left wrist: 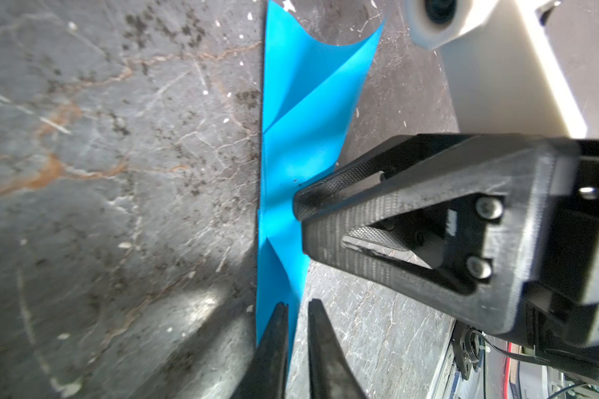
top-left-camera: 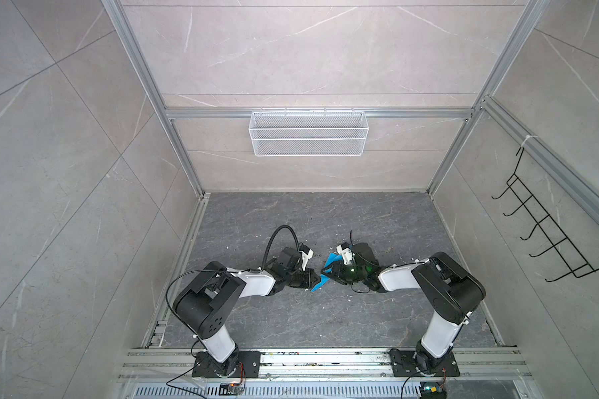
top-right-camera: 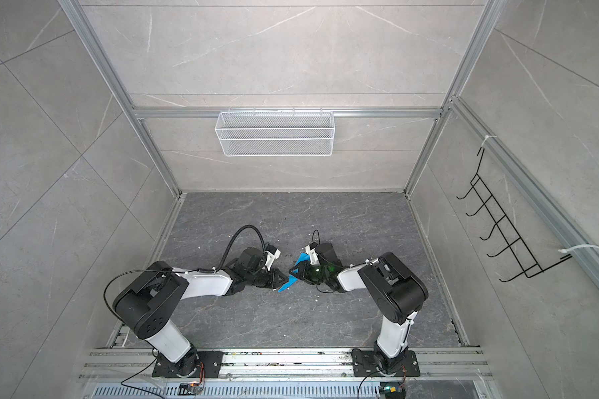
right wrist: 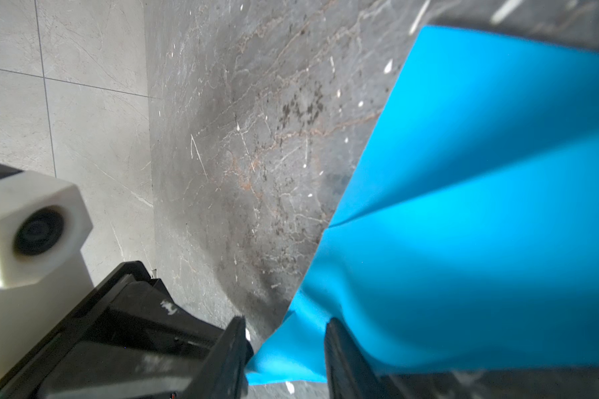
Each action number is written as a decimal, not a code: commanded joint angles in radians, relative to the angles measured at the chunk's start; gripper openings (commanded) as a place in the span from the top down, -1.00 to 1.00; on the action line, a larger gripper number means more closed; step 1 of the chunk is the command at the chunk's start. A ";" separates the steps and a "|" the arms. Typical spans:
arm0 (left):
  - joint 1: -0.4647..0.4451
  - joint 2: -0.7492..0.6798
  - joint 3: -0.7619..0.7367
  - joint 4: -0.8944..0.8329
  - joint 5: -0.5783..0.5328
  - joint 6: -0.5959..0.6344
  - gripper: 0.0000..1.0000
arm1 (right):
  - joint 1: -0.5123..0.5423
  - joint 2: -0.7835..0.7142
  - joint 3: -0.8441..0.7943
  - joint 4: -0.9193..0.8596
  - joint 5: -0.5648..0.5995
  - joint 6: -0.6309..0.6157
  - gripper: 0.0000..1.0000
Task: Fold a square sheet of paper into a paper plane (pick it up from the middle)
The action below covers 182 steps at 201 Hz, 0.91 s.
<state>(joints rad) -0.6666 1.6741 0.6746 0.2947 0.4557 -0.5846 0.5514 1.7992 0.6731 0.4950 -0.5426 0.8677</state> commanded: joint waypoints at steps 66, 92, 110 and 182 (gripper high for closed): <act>0.007 0.019 0.011 -0.030 0.073 0.001 0.91 | 0.001 0.033 0.016 -0.024 0.031 0.007 0.16; 0.005 0.031 0.013 -0.046 0.066 0.008 0.92 | 0.001 0.036 0.015 -0.024 0.032 0.009 0.16; 0.005 0.030 0.013 -0.062 0.050 0.012 0.92 | 0.001 0.036 0.014 -0.025 0.033 0.010 0.16; 0.006 -0.074 0.014 -0.089 0.030 0.023 0.78 | 0.002 0.033 0.019 -0.036 0.038 0.013 0.16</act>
<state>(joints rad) -0.6647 1.6749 0.6746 0.2256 0.4980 -0.5827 0.5514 1.8088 0.6815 0.4988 -0.5426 0.8711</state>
